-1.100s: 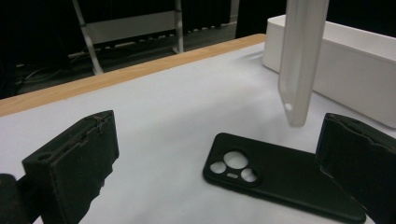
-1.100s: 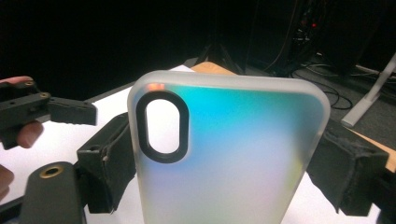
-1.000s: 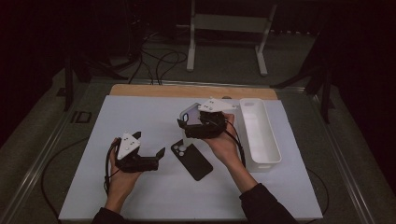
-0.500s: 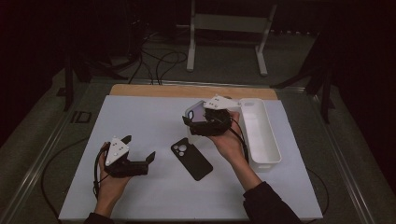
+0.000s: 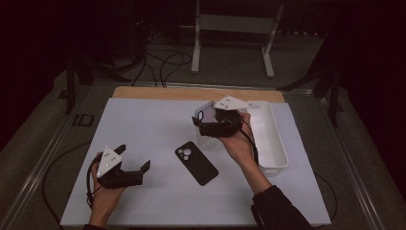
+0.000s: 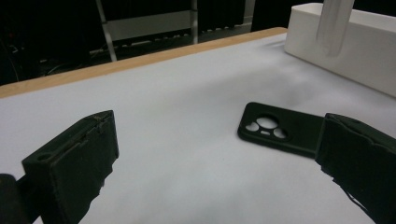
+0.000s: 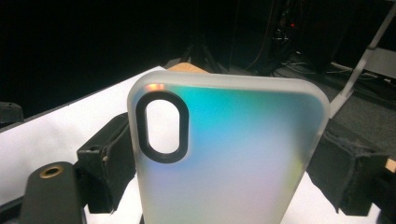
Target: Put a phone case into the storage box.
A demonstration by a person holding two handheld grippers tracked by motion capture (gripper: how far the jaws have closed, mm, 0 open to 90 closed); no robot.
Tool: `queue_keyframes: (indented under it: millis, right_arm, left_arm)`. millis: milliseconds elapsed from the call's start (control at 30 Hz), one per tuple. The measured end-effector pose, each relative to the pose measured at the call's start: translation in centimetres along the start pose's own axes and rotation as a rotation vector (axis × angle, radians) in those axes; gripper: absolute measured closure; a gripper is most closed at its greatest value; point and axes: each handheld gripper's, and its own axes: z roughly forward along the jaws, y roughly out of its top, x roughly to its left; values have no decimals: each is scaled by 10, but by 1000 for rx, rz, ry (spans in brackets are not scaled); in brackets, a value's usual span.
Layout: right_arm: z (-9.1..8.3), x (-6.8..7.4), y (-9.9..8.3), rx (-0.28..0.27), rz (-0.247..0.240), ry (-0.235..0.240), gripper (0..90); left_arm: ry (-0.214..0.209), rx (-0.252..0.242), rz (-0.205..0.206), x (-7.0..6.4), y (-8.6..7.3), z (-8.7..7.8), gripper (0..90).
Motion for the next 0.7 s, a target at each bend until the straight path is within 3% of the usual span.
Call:
queue_keyframes:
  millis: [433, 700]
  right_arm:
    - [-6, -10, 1, -10, 5, -29, 164]
    - [-10, -17, 2, -11, 9, -51, 164]
  left_arm:
    - [19, -9, -17, 11, -24, -19, 0]
    - [20, -12, -21, 12, -30, -21, 0]
